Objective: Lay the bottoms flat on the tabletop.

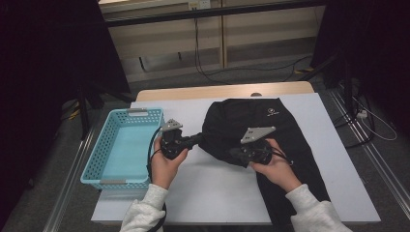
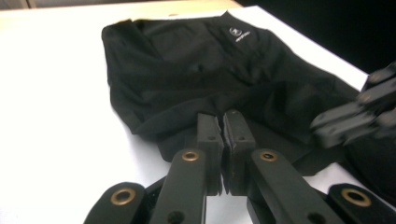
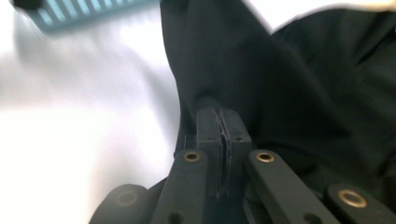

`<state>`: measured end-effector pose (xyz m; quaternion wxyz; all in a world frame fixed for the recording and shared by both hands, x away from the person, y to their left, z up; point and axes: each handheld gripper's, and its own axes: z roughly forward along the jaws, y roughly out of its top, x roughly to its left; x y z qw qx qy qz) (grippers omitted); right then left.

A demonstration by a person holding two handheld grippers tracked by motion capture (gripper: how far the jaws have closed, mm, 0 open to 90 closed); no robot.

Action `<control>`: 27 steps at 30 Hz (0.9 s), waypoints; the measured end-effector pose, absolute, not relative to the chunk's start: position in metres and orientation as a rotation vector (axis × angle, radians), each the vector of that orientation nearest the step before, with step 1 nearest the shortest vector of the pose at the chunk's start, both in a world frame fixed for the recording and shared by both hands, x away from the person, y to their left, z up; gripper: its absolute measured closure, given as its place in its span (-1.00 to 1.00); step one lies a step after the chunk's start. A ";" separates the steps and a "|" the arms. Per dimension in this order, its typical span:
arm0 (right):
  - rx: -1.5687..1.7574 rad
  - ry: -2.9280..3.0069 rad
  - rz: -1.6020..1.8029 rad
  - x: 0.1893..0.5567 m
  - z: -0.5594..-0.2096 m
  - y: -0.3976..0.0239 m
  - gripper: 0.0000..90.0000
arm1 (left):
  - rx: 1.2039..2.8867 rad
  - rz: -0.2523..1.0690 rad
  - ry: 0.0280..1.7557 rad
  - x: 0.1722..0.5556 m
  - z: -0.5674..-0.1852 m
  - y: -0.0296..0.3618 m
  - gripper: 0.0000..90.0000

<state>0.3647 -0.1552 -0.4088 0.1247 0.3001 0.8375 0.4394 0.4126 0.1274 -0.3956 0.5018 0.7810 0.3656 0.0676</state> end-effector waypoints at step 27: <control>1.191 2.243 1.138 0.395 -0.446 -0.188 0.94 | 2.105 0.067 0.853 0.415 -0.435 0.113 -0.34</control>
